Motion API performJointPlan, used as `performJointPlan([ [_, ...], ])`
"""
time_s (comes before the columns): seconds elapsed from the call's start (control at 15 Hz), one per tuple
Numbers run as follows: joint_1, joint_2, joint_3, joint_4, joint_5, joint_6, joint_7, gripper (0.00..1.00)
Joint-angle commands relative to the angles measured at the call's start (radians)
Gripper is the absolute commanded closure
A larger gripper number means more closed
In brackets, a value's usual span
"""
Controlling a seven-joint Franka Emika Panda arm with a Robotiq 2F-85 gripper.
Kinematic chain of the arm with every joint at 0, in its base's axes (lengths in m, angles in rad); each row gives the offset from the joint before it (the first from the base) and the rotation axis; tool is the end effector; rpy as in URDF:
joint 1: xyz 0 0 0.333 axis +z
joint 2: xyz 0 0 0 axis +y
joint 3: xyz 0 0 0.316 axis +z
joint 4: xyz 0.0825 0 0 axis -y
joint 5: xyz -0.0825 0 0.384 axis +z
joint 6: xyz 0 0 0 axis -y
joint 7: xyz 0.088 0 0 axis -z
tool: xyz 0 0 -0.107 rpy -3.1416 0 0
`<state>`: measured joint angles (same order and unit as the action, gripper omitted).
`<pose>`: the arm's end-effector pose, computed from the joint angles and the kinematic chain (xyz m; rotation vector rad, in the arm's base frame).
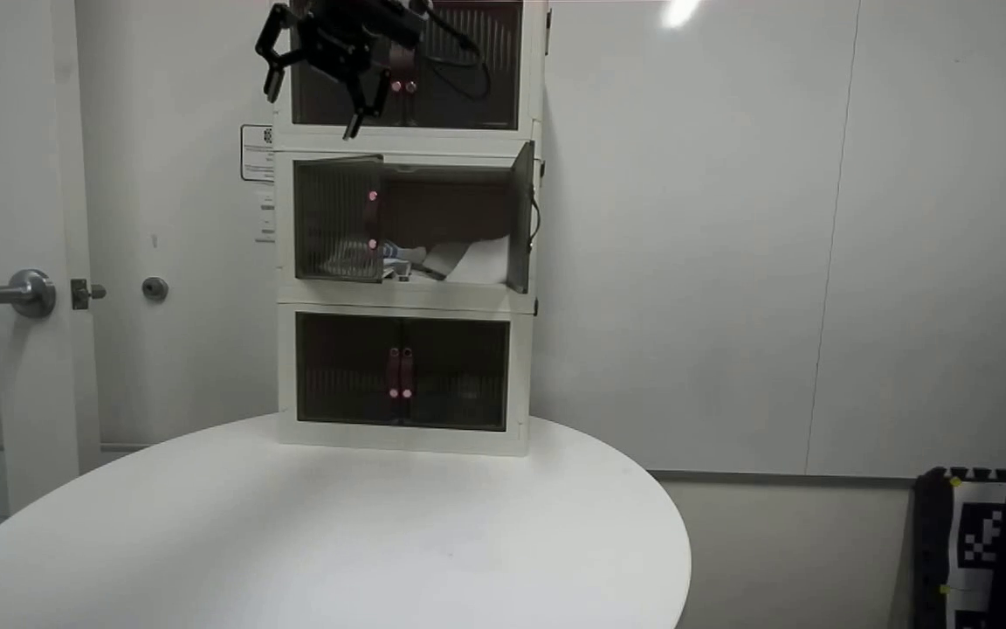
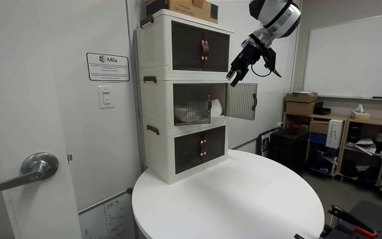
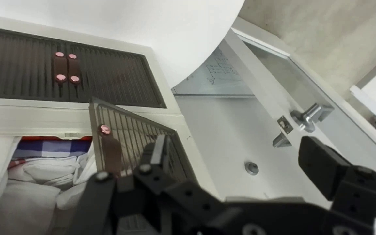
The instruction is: Put the towel in the middle cabinet
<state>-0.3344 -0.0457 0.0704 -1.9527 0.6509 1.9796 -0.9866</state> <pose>0.5483 -0.1080 0.5153 -2.5647 -0.6251 -0.5571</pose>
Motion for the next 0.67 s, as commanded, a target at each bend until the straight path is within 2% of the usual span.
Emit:
performJointPlan([
  [0.0, 0.104, -0.026, -0.097, -0.015, -0.047, 0.004, -0.005, 0.0],
  [0.13, 0.133, -0.072, -0.116, -0.046, -0.087, 0.017, -0.009, 0.0],
  [0.33, 0.139, -0.091, -0.12, -0.065, -0.094, 0.022, -0.012, 0.0],
  [0.47, 0.157, -0.148, -0.076, -0.198, -0.257, 0.085, 0.112, 0.0],
  [0.6, 0.194, -0.196, -0.066, -0.32, -0.357, 0.114, 0.222, 0.0],
])
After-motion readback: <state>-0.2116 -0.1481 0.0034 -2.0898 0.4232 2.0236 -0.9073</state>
